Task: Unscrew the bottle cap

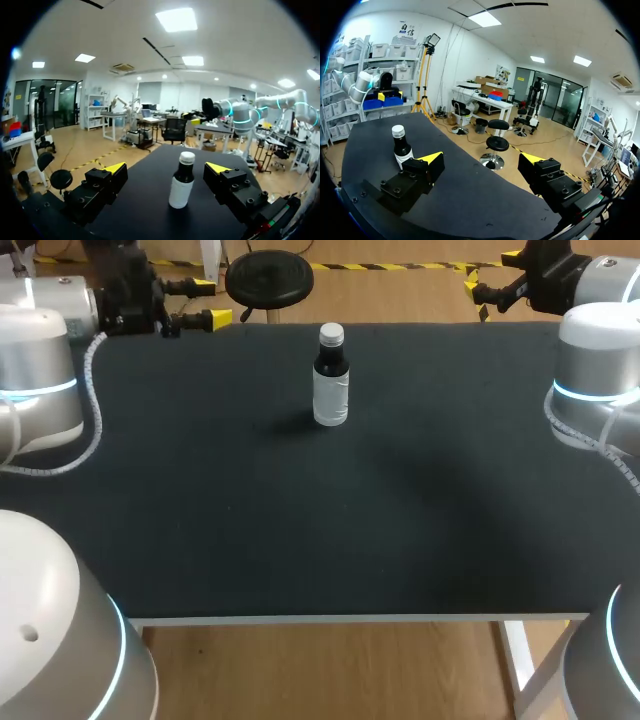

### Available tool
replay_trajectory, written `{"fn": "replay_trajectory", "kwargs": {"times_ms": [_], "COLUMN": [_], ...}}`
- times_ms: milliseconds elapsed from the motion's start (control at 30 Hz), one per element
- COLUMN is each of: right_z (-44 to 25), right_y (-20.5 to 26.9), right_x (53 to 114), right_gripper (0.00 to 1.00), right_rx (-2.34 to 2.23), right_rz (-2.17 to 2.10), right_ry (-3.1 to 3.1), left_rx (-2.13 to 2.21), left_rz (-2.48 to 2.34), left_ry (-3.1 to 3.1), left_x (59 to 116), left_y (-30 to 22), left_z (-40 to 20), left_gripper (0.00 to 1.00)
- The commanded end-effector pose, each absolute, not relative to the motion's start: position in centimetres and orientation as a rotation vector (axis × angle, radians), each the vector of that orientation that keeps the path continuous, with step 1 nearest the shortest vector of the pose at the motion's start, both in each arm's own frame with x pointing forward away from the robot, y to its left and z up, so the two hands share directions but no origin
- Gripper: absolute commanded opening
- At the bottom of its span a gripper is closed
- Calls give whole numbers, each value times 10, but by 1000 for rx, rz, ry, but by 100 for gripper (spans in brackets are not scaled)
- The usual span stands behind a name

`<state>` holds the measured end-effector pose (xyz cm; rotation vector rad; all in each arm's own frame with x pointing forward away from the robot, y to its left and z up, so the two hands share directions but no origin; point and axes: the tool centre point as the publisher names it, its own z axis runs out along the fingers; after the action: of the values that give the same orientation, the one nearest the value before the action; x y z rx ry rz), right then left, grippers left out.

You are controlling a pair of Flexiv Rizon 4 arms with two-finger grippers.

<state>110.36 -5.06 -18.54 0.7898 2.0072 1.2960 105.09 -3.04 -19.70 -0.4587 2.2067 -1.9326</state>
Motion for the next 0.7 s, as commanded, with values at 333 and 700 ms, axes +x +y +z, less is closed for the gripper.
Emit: {"fn": "replay_trajectory", "kwargs": {"times_ms": [333,700], "right_z": [-185,-185], "right_y": [-51,-51], "right_x": [1104,1104], "right_gripper": [100,100], "right_rx": [791,791], "right_rz": [1294,1294], "right_ry": [2010,2010], "left_rx": [-373,-375], "left_rz": [-2020,-2040], "left_ry": [2190,2194], "left_x": [1048,1045], "left_y": [-51,-58], "left_z": [-225,-231], "left_gripper": [100,100]}}
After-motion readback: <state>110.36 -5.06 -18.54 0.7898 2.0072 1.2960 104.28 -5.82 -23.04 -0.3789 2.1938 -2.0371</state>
